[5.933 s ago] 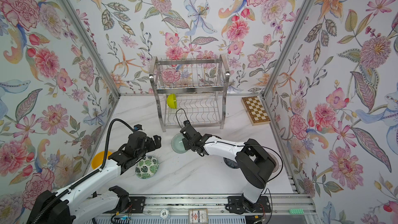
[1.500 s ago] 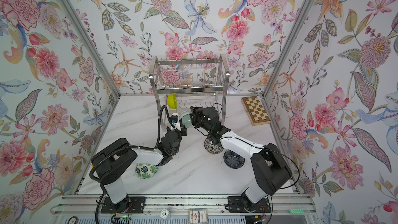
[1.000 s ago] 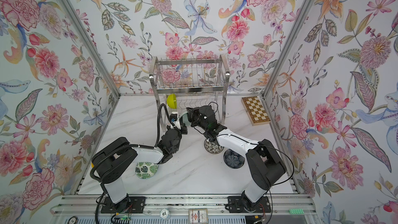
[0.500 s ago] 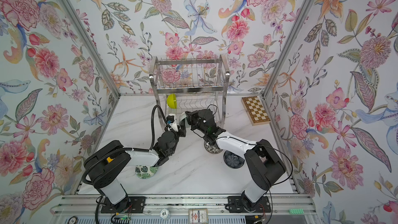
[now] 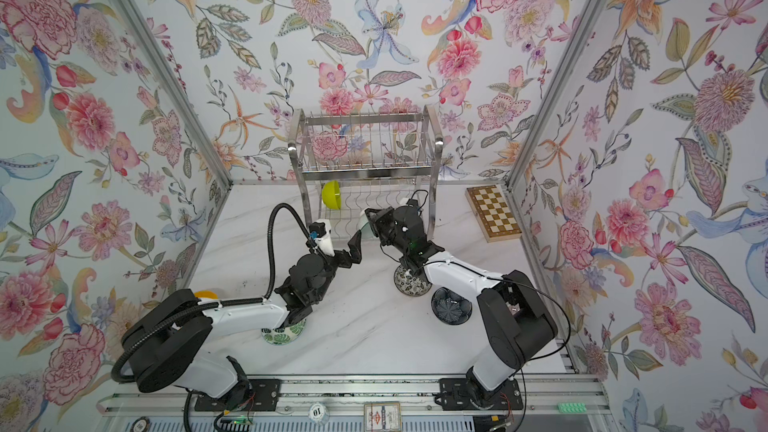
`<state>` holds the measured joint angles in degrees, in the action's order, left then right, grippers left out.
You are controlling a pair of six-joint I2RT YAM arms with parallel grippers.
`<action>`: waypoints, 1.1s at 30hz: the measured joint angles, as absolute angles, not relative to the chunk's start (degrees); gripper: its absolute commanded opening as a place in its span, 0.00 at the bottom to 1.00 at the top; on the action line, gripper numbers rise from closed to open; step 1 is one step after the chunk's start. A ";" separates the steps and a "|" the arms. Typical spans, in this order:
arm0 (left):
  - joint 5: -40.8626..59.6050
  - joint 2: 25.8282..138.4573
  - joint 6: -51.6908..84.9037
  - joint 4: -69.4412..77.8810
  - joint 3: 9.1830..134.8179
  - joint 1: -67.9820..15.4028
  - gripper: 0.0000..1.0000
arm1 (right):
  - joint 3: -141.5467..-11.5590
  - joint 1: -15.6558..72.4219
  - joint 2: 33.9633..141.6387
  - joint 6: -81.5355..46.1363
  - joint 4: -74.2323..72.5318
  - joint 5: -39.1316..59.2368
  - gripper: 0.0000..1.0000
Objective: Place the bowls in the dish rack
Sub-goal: 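Push the pale green bowl into the rack with the right gripper while the left withdraws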
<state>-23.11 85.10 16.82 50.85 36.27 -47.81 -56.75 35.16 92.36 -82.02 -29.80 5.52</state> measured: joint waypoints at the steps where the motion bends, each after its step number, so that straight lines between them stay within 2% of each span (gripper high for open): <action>1: -22.37 83.53 17.06 49.01 36.27 -47.59 0.99 | -56.71 35.16 92.36 -80.53 -30.26 6.04 0.00; 11: -6.13 75.02 20.18 32.60 36.29 -38.11 0.99 | -56.47 34.61 94.78 -67.53 -38.22 11.53 0.00; 17: 1.13 72.53 22.06 29.06 36.29 -34.79 0.99 | -56.14 33.89 100.29 -62.11 -45.95 15.29 0.00; 26: 4.69 72.25 24.62 28.69 35.75 -33.10 0.99 | -56.55 33.45 109.69 -58.63 -57.25 20.25 0.00; 33: 6.13 73.25 25.76 28.62 35.75 -30.92 0.99 | -62.02 32.16 115.77 -57.71 -59.64 21.28 0.00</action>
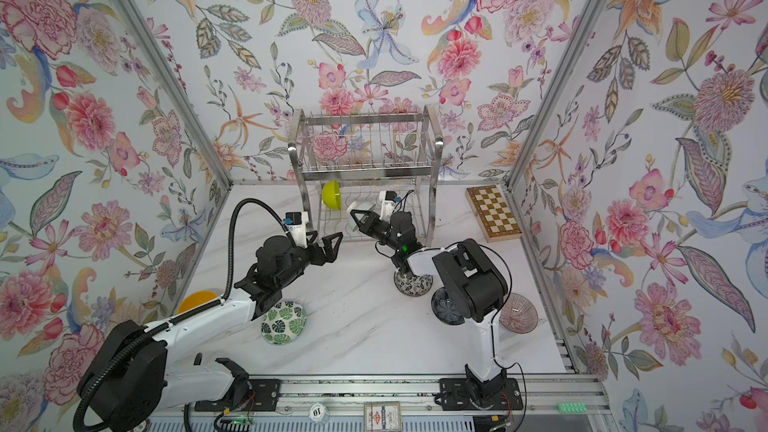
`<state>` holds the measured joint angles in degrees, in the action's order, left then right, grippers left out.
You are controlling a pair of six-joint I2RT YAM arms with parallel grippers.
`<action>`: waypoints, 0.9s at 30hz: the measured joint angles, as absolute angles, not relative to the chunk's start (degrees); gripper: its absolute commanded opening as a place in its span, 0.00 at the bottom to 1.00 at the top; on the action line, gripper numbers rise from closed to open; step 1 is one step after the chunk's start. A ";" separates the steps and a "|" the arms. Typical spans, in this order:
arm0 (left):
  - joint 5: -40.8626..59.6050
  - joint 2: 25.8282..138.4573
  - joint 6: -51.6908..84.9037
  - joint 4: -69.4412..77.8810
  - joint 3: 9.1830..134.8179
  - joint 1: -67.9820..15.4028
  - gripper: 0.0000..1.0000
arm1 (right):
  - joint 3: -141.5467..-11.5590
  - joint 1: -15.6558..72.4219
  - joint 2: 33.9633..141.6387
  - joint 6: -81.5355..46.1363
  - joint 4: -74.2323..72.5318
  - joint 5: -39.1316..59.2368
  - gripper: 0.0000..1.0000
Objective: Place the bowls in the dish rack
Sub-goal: 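Push the pale green bowl into the rack with the right gripper while the left withdraws, then slide the pale green bowl against the lime-green bowl with the right gripper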
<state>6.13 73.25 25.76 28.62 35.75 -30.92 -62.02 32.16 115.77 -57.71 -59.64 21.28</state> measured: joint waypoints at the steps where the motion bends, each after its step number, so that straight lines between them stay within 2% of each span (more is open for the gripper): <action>1: 6.26 73.45 25.85 28.51 35.75 -30.61 0.99 | -62.96 32.10 116.46 -57.69 -59.77 21.30 0.00; 12: -0.51 75.75 23.64 27.70 36.38 -30.20 0.99 | -74.63 28.49 126.17 -59.00 -62.39 22.81 0.00; 27: -15.27 85.38 5.67 38.81 36.42 -34.46 0.99 | -89.43 27.11 135.81 -61.23 -61.65 27.20 0.00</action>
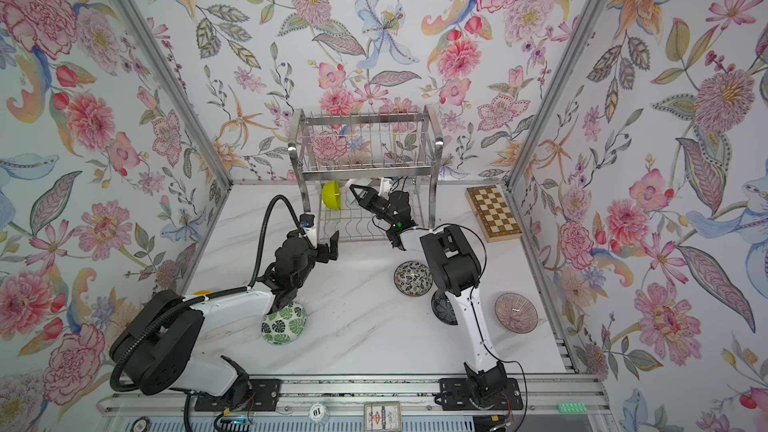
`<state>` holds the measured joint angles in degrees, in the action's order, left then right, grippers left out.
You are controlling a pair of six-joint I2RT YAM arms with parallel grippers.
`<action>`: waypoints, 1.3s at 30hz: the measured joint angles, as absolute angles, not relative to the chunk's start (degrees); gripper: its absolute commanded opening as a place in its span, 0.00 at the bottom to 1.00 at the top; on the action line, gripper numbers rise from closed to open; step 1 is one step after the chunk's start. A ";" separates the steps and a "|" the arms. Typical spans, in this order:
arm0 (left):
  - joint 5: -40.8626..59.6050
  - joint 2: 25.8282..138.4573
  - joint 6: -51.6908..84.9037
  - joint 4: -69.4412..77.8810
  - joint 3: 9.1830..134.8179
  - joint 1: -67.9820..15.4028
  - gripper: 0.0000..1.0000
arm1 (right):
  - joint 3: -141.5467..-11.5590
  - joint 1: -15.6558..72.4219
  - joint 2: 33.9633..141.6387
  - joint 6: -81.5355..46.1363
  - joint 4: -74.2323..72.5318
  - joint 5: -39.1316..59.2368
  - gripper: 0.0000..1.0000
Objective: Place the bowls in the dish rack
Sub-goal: 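Slide the pale green bowl against the lime-green bowl with the right gripper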
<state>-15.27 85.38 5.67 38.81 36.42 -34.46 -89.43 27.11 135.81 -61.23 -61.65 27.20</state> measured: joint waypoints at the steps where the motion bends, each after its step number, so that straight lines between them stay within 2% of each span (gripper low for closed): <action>1: -15.94 86.02 4.58 39.42 36.42 -34.70 0.99 | -90.63 26.89 136.77 -61.60 -61.76 27.79 0.00; 15: -20.86 91.09 -5.04 39.57 39.86 -36.07 0.99 | -101.54 25.74 146.28 -64.18 -59.20 32.08 0.00; 30: -21.91 88.90 -6.13 36.93 39.72 -36.07 0.99 | -112.86 26.50 152.79 -64.25 -52.77 33.04 0.00; 39: -22.74 88.23 -2.39 35.59 39.42 -35.99 0.99 | -116.84 27.11 153.95 -63.46 -49.41 33.56 0.00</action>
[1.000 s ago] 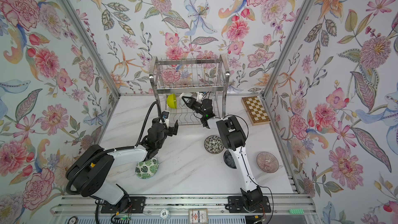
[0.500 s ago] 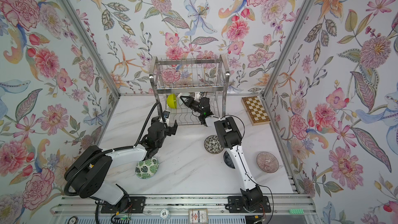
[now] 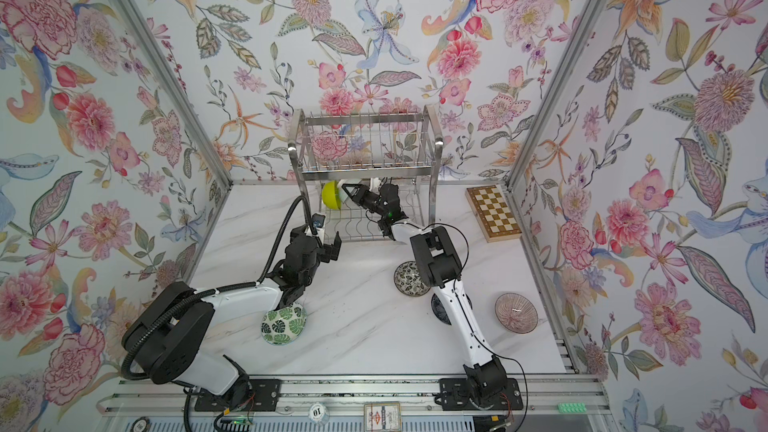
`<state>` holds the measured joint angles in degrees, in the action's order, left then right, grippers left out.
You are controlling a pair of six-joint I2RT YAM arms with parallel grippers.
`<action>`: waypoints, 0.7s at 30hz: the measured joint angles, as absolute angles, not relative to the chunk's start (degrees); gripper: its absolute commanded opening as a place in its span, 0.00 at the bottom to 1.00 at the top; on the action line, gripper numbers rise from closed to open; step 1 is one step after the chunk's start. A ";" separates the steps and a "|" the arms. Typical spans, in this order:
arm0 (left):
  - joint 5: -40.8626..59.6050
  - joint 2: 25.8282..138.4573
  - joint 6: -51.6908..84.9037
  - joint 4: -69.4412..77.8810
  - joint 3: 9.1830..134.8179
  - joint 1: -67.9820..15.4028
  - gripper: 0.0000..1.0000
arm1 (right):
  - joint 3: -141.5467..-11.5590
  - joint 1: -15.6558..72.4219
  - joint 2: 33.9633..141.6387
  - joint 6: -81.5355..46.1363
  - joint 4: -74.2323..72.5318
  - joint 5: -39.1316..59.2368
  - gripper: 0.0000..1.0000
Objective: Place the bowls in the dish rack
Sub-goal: 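Slide the pale green bowl against the lime-green bowl with the right gripper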
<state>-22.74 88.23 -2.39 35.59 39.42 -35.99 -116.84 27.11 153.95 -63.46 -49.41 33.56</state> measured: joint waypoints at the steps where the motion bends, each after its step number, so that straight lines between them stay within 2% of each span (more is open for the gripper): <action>1: -22.74 87.74 -1.63 35.57 39.09 -35.86 0.99 | -117.32 27.20 154.17 -63.44 -49.28 33.63 0.00; 21: -22.76 84.53 3.33 34.68 36.73 -34.48 0.99 | -121.12 28.62 156.07 -59.72 -43.35 34.04 0.00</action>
<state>-22.76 84.53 3.33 34.68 36.73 -34.48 -121.12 28.62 156.07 -59.72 -43.35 34.04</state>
